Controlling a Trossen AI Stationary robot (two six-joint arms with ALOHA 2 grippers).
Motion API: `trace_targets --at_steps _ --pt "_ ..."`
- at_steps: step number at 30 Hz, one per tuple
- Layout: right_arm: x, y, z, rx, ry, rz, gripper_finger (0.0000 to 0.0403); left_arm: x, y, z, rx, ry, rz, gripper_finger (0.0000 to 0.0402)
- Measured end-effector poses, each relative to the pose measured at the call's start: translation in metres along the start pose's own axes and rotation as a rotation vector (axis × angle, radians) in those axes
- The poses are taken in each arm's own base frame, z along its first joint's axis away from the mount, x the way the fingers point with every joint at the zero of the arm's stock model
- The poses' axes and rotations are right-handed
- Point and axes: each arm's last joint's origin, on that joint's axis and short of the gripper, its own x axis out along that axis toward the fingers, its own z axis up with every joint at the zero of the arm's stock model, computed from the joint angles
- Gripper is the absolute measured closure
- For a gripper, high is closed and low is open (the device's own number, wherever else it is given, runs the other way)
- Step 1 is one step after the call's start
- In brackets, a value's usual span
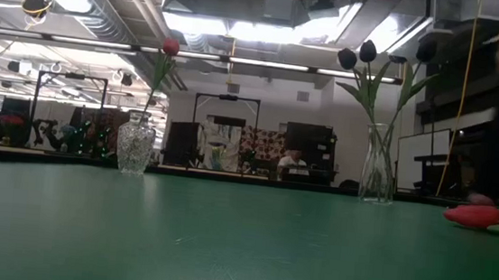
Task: Sort flowers into vase by color
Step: Put the left pink flower into the top left transparent vase
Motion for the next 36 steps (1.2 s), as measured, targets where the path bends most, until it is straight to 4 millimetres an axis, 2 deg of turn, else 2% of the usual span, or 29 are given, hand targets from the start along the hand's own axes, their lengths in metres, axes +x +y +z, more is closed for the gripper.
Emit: trace_targets --at_steps 6,13,17,21,24,29,34,36 --pt "-0.005 -0.043 -0.003 0.048 -0.276 -0.145 0.04 -0.036 -0.01 -0.004 0.16 -0.139 0.004 0.0288" --pt "0.023 -0.068 -0.007 -0.039 -0.511 -0.32 0.04 -0.055 -0.017 -0.011 0.314 -0.16 -0.032 0.0287" --pt "0.045 -0.079 -0.025 0.037 -0.574 -0.348 0.04 -0.063 -0.017 -0.017 0.393 -0.126 -0.049 0.0287" --pt "0.061 -0.092 -0.048 0.111 -0.62 -0.369 0.04 -0.071 -0.012 -0.021 0.452 -0.112 0.009 0.0287" --pt "0.068 -0.099 -0.06 0.094 -0.685 -0.407 0.04 -0.076 -0.008 -0.021 0.488 -0.137 0.061 0.0287" --pt "0.067 -0.111 -0.076 0.076 -0.707 -0.478 0.04 -0.09 -0.005 -0.019 0.513 -0.186 0.076 0.0287" --pt "0.079 -0.124 -0.114 0.159 -0.696 -0.472 0.04 -0.1 -0.003 -0.017 0.516 -0.216 0.068 0.0287" --pt "0.086 -0.124 -0.122 0.169 -0.685 -0.491 0.04 -0.1 -0.003 -0.017 0.519 -0.217 0.068 0.0287"
